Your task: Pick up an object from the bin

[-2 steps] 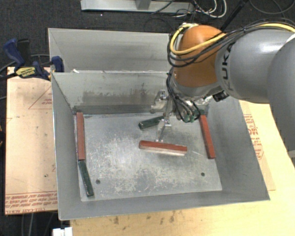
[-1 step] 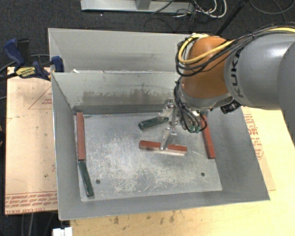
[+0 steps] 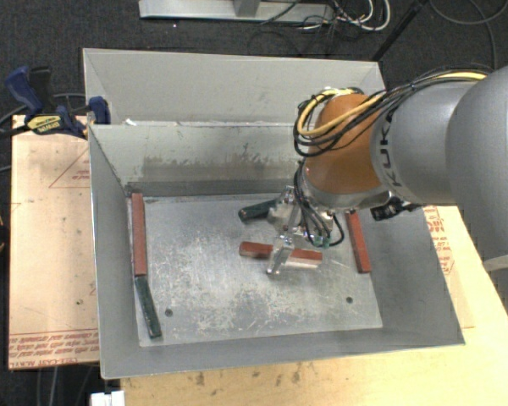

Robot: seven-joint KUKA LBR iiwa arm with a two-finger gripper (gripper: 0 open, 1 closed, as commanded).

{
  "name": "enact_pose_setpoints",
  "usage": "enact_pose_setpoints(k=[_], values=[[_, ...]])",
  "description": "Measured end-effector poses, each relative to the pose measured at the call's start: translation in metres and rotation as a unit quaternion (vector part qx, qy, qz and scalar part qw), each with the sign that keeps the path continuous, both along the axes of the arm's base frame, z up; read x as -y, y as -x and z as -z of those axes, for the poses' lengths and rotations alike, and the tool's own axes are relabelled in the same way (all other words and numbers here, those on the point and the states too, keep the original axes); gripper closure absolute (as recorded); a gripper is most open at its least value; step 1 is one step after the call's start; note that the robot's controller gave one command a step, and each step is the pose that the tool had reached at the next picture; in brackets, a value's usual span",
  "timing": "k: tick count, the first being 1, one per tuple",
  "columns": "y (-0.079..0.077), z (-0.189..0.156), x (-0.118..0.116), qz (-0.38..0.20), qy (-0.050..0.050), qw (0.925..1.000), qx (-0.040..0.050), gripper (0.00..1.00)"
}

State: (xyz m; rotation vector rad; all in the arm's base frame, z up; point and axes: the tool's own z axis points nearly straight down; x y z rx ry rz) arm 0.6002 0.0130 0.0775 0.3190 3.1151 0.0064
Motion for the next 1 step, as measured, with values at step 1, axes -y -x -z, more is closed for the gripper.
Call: enact_pose_setpoints(k=[1], values=[[-0.0018, -0.0025, -0.0012, 0.0, -0.001, 1.0, 0.0025, 1.0]])
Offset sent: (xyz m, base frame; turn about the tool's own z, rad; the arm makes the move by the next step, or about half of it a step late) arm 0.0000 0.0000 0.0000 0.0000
